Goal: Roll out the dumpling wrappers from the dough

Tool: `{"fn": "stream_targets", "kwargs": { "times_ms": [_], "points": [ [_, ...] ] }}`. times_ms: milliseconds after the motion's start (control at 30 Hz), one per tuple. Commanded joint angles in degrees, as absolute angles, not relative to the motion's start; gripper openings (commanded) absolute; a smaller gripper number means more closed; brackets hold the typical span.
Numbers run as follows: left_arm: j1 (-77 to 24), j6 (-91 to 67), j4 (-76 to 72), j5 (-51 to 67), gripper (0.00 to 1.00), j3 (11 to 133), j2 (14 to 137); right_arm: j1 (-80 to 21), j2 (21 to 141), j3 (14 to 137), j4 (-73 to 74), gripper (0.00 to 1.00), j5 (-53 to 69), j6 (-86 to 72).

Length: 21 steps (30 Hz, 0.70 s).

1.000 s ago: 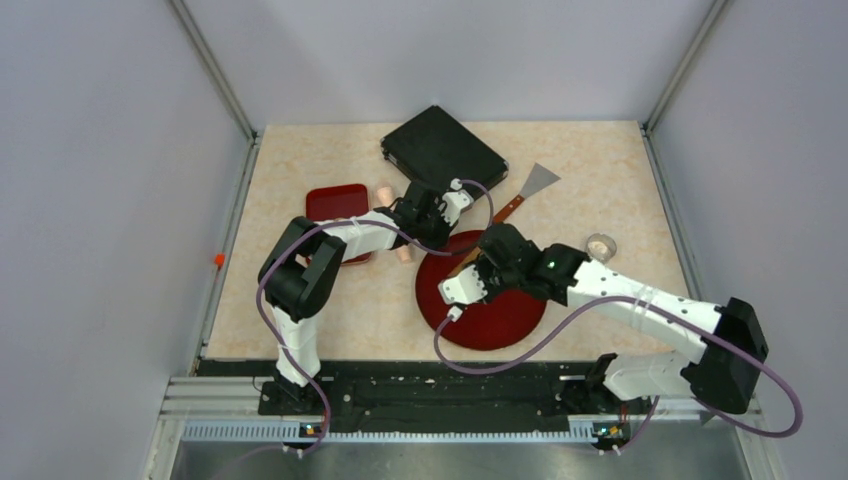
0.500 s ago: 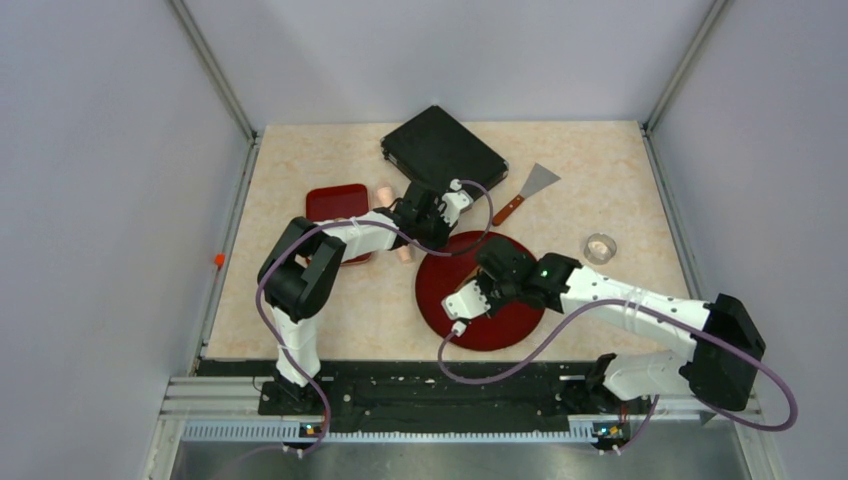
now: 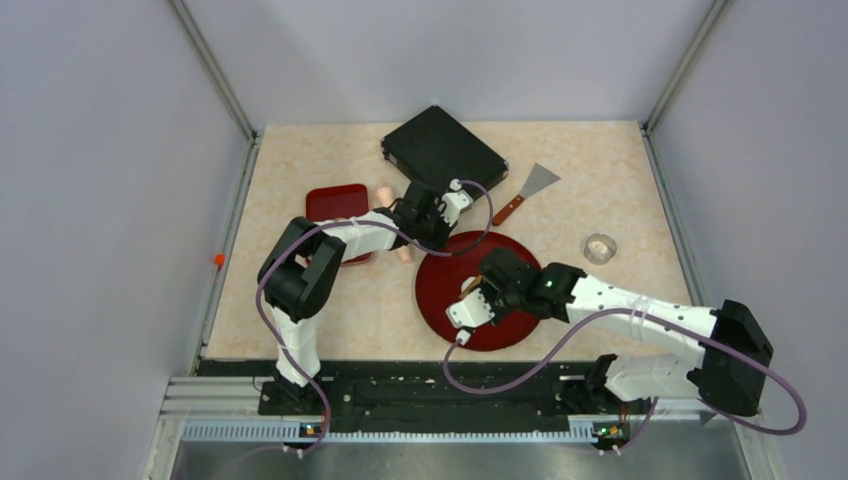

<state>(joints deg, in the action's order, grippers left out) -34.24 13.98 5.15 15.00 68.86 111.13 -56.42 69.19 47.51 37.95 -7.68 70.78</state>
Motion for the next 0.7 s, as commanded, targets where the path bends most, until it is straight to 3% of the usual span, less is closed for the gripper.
{"fn": "stream_targets", "kwargs": {
  "times_ms": [0, 367, 667],
  "points": [
    [-33.77, 17.58, 7.54, 11.43, 0.0, 67.07, 110.13, -57.48, 74.37, 44.5, 36.22, 0.0, -7.61, 68.26],
    [-33.71, 17.58, 7.22, 11.42, 0.0, 66.86, 109.95, -58.68, 76.29, 43.68, 36.56, 0.0, -6.27, 67.62],
    [-33.67, 17.51, 7.16, 11.2, 0.0, 66.88, 109.99, -58.97, 69.54, 42.67, 42.66, 0.0, -3.36, 67.89]
  ]
}}
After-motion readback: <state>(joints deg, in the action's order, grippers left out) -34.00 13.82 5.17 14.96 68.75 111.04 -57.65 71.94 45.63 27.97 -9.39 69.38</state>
